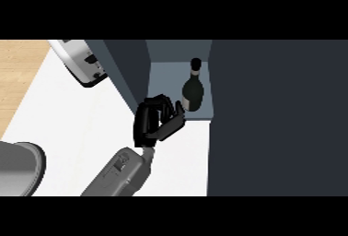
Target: Pick up the wine, place it into the cabinet and close the cabinet
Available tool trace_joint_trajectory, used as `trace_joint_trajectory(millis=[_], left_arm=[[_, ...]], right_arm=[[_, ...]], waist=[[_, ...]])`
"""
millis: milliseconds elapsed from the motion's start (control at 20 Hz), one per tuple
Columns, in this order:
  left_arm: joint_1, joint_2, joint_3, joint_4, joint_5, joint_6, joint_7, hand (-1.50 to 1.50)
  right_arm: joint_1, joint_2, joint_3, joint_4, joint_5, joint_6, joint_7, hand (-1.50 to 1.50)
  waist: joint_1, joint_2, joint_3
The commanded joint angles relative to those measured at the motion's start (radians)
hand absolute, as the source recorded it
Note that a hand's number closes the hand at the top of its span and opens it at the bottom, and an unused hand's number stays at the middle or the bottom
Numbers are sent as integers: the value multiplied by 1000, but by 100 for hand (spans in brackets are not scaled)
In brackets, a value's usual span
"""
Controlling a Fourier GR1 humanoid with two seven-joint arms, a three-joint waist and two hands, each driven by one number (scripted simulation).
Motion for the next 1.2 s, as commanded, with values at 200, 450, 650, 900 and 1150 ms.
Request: trace_joint_trajectory(millis=[200,450,650,900,1150], left_arm=[[-82,0,-63,233,199,9,-165,150],[-75,0,23,281,230,-100,-207,150],[-159,0,-23,364,379,-96,-267,150],[-169,0,39,435,334,-219,-253,150],[-294,0,27,610,437,-270,-301,150]], right_arm=[[-37,-19,-10,17,-32,-2,37,-150],[-12,-24,-40,-21,-57,-10,54,-150],[4,-18,-47,15,-46,18,-8,-150],[65,31,5,60,22,55,-93,-150],[6,31,27,31,14,6,-29,-150]], waist=[[-7,2,0],[-4,1,0],[-16,3,0],[-3,1,0],[-14,4,0]])
